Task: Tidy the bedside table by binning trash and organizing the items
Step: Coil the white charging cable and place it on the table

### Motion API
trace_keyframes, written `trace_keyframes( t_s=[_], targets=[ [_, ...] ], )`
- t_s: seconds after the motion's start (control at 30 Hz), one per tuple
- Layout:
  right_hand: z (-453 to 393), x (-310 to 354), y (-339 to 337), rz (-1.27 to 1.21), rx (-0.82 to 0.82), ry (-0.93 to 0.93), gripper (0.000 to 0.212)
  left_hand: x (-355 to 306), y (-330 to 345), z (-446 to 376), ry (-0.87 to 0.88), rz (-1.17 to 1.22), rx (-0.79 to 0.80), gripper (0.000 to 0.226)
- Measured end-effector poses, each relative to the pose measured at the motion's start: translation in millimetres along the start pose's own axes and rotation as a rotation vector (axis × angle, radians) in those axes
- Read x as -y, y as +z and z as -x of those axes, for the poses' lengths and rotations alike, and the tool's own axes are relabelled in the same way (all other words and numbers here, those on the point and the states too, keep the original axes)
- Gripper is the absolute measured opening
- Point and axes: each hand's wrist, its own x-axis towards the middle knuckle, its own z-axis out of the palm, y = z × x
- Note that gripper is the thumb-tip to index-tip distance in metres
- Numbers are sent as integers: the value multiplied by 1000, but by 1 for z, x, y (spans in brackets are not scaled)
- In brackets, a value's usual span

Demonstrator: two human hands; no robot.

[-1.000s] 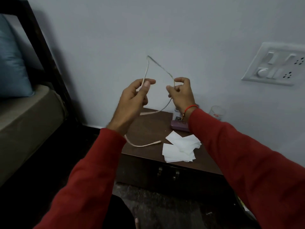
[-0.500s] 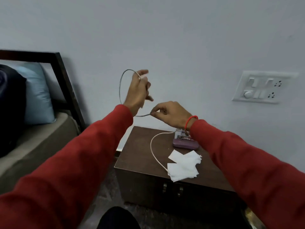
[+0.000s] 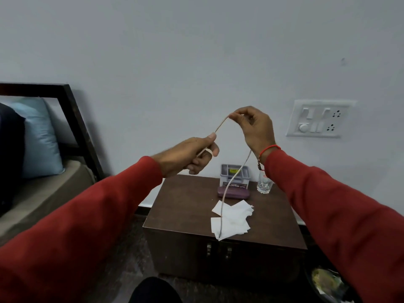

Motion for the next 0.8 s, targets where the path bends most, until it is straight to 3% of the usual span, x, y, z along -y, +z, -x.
trace_keyframes(
  t_s=[0.07, 0.13, 0.23, 0.33, 0.43, 0.53, 0.6, 0.67, 0.73, 0.8],
  targets=[
    [-2, -4, -1, -28, -64, 53, 18, -4, 4, 2, 47, 73, -21, 39],
    [0, -10, 2, 53, -27, 81, 20, -8, 5, 3, 103, 225, -26, 29],
    [14, -13, 13, 224, 305, 92, 28, -22, 4, 1, 169, 512, -44, 25],
    [40, -2, 28, 187, 677, 172, 34, -40, -3, -5, 166, 843, -10, 29],
    [53, 10, 42, 117, 783, 206, 36, -42, -8, -12, 155, 1108, 55, 34],
    [55, 15, 46, 132, 808, 205, 25, -37, -4, -14, 207, 1179, 55, 34],
    [57, 15, 43, 244, 866, 145, 22, -39, -1, -20, 276, 1103, -87, 31],
    [59, 13, 39, 302, 926, 101, 24, -38, -5, -28, 347, 850, -343, 25],
    [60, 14, 35, 276, 891, 55, 23, -33, -13, -33, 416, 342, -601, 12],
    [54, 15, 31, 223, 716, -5, 21, -24, -16, -34, 384, -201, -667, 13]
  ],
)
